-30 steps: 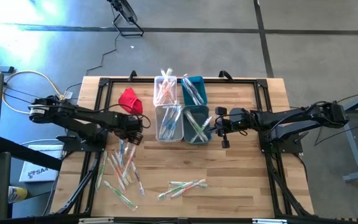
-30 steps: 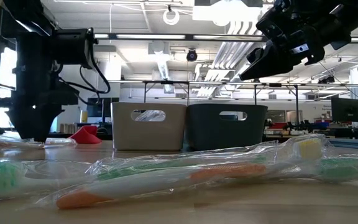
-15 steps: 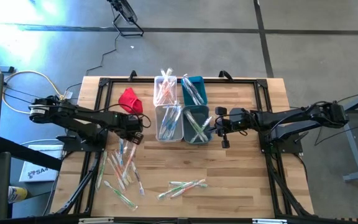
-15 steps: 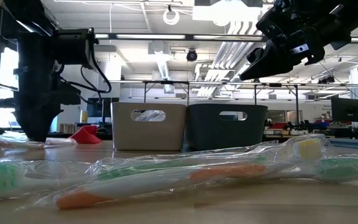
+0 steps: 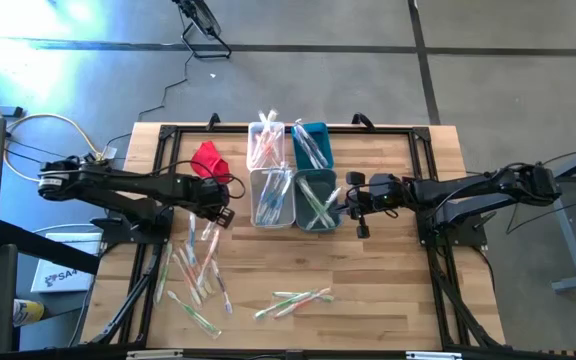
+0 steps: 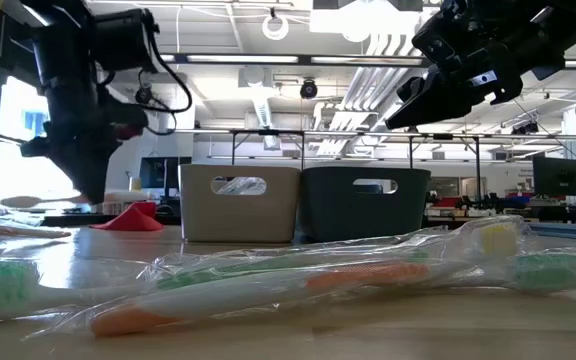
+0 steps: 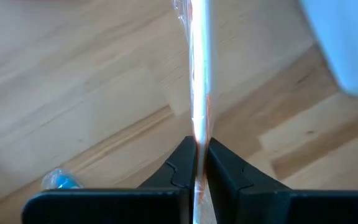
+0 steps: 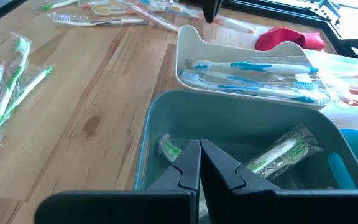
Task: Pick & Place Toothbrushes
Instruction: Put the orange toothbrush into the transparent bin
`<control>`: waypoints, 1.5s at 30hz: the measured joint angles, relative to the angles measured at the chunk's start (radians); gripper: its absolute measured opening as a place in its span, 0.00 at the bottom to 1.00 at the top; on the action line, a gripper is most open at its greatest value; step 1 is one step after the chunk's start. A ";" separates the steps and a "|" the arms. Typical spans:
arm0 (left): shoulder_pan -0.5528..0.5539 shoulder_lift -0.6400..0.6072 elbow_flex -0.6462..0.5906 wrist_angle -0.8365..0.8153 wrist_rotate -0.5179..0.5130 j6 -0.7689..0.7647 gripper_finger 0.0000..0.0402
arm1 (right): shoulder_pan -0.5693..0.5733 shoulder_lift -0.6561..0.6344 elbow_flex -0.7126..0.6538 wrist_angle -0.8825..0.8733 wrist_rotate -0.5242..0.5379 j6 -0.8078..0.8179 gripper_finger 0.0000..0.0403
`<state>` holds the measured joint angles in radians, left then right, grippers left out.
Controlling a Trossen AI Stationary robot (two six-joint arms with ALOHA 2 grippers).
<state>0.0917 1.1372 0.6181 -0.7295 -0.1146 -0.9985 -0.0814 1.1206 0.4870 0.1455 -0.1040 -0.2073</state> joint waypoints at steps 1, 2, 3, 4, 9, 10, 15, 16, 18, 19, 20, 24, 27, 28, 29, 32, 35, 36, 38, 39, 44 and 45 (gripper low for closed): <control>0.000 -0.011 0.006 -0.007 0.000 0.002 0.05 | 0.000 0.000 0.000 0.000 0.000 0.000 0.00; 0.000 -0.022 0.015 -0.014 0.000 0.006 0.04 | 0.000 0.000 0.000 0.000 0.000 0.000 0.00; 0.000 -0.034 0.024 -0.017 0.000 0.009 0.04 | 0.000 0.000 0.000 0.000 0.000 0.000 0.01; 0.000 -0.047 0.037 -0.019 0.000 0.018 0.04 | 0.000 0.000 0.000 0.000 0.000 0.000 0.01; 0.000 -0.099 0.087 -0.010 -0.018 0.069 0.04 | 0.000 0.000 0.000 0.000 0.000 0.000 0.00; 0.000 -0.107 0.095 0.002 -0.031 0.082 0.04 | 0.000 0.000 0.000 0.000 0.000 0.000 0.00; 0.000 -0.128 0.126 0.112 -0.079 0.179 0.04 | 0.000 0.000 0.000 0.000 0.000 0.000 0.00; 0.000 -0.128 0.130 0.144 -0.083 0.203 0.04 | 0.000 0.000 0.000 0.000 0.000 0.000 0.00; 0.000 -0.128 0.137 0.197 -0.087 0.248 0.04 | 0.000 0.000 0.000 0.000 0.000 0.000 0.01; 0.000 -0.128 0.137 0.231 -0.087 0.270 0.04 | 0.000 0.000 0.000 0.000 0.000 0.000 0.00; 0.000 -0.128 0.137 0.268 -0.088 0.291 0.04 | 0.000 0.000 0.000 0.000 0.000 0.000 0.01; 0.000 -0.128 0.137 0.400 -0.102 0.358 0.04 | 0.000 0.000 0.000 0.000 0.000 0.000 0.00; 0.000 -0.128 0.137 0.503 -0.122 0.409 0.04 | 0.000 0.000 0.000 0.000 0.000 0.000 0.01; 0.000 -0.128 0.137 0.538 -0.128 0.431 0.04 | 0.000 0.000 0.000 0.000 0.000 0.000 0.00; 0.000 -0.128 0.138 0.572 -0.134 0.454 0.04 | 0.000 0.000 0.000 0.000 0.000 0.000 0.00; 0.000 -0.128 0.138 0.650 -0.163 0.511 0.04 | 0.000 0.000 0.000 0.000 0.000 -0.001 0.00; 0.000 -0.128 0.139 0.696 -0.190 0.549 0.04 | 0.000 0.000 0.000 0.000 0.000 -0.005 0.01; 0.001 -0.128 0.139 0.702 -0.197 0.558 0.04 | 0.000 0.000 0.000 0.000 0.000 -0.007 0.00; 0.001 -0.123 0.139 0.714 -0.212 0.570 0.04 | 0.000 0.000 0.000 0.001 0.000 -0.007 0.00; 0.001 -0.118 0.139 0.721 -0.219 0.574 0.04 | 0.000 0.000 0.000 0.003 0.000 -0.007 0.00; 0.034 -0.081 0.139 0.744 -0.233 0.576 0.04 | 0.000 0.000 0.000 0.020 0.000 -0.008 0.00; 0.050 -0.072 0.139 0.744 -0.231 0.575 0.04 | 0.000 0.000 0.000 0.023 0.000 -0.009 0.01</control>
<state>0.1418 1.0652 0.7570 0.0148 -0.3461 -0.4235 -0.0811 1.1206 0.4870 0.1690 -0.1040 -0.2164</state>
